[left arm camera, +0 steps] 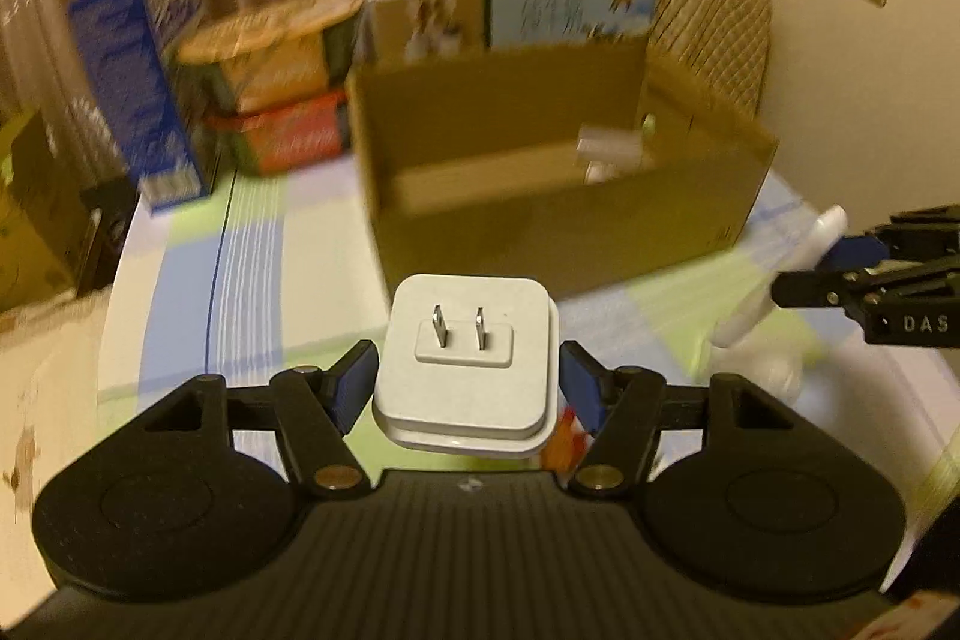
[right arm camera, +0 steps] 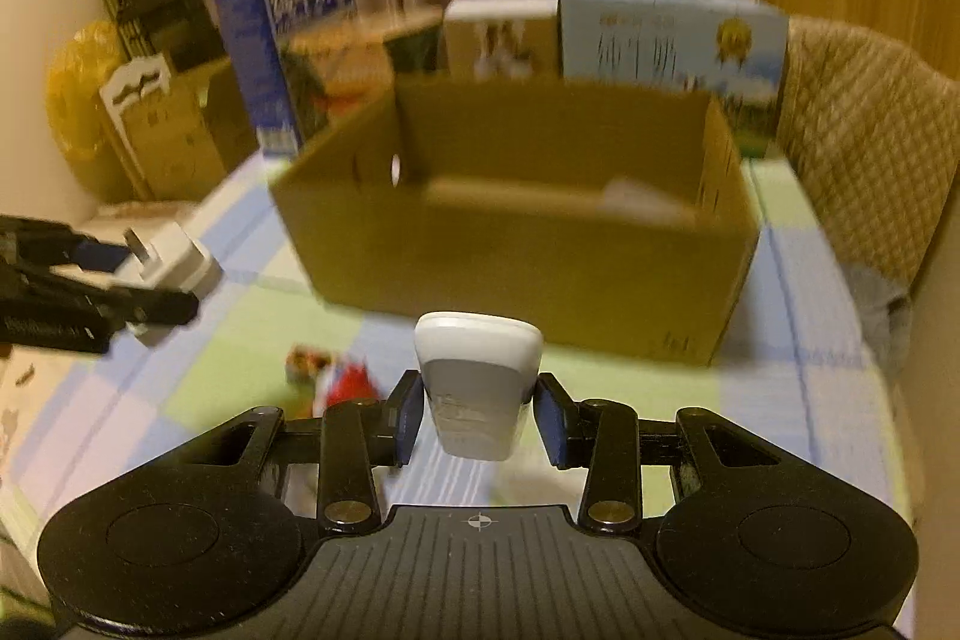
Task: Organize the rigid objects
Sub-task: 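Lift both items and carry them over the cardboard box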
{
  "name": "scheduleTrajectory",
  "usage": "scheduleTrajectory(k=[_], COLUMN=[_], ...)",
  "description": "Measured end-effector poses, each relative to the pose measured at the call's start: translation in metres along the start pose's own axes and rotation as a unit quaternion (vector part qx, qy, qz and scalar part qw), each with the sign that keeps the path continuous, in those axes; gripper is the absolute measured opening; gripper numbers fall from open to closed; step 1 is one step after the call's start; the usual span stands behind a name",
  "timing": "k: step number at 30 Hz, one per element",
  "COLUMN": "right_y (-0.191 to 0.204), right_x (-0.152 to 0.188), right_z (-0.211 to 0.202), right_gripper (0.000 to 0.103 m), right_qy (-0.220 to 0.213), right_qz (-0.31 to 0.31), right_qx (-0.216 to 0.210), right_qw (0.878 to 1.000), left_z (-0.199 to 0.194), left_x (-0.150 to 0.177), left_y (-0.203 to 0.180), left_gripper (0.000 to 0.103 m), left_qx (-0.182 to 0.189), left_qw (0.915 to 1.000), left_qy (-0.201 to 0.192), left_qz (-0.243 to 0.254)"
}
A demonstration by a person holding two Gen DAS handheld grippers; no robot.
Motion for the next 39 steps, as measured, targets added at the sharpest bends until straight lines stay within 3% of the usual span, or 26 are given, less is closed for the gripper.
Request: scheduleTrajectory(k=[7, 15, 24, 39], right_y=[-0.014, -0.043, -0.065, -0.071], right_x=[-0.07, -0.119, -0.122, -0.11], right_z=[-0.009, 0.01, 0.049, 0.081], right_gripper=[0.037, 0.037, 0.037, 0.037], right_qy=[-0.037, -0.055, -0.036, -0.014], right_qz=[0.0, 0.016, 0.033, 0.044], right_qx=[0.003, 0.013, 0.023, 0.012], right_qw=[0.999, 0.998, 0.999, 0.999], left_z=[0.01, 0.042, 0.077, 0.117], left_x=[-0.058, -0.106, -0.113, -0.106], left_y=[-0.018, -0.013, -0.013, -0.015], left_gripper=[0.061, 0.061, 0.061, 0.062], left_qx=[0.01, 0.007, 0.008, 0.009], left_qw=[0.9996, 0.9994, 0.9994, 0.9988], left_qy=[-0.024, -0.03, -0.022, -0.008], left_qz=[0.005, -0.014, -0.027, -0.048])
Point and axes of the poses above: each gripper's, at about its wrist camera, not at the fingertips, and z roughly the way its jaws point, y to its left, x to its underside, the point moved 10 cm from there along z, roughly the way its jaws point, and after that the axes turned 6 degrees about -x, right-handed, at the moved point
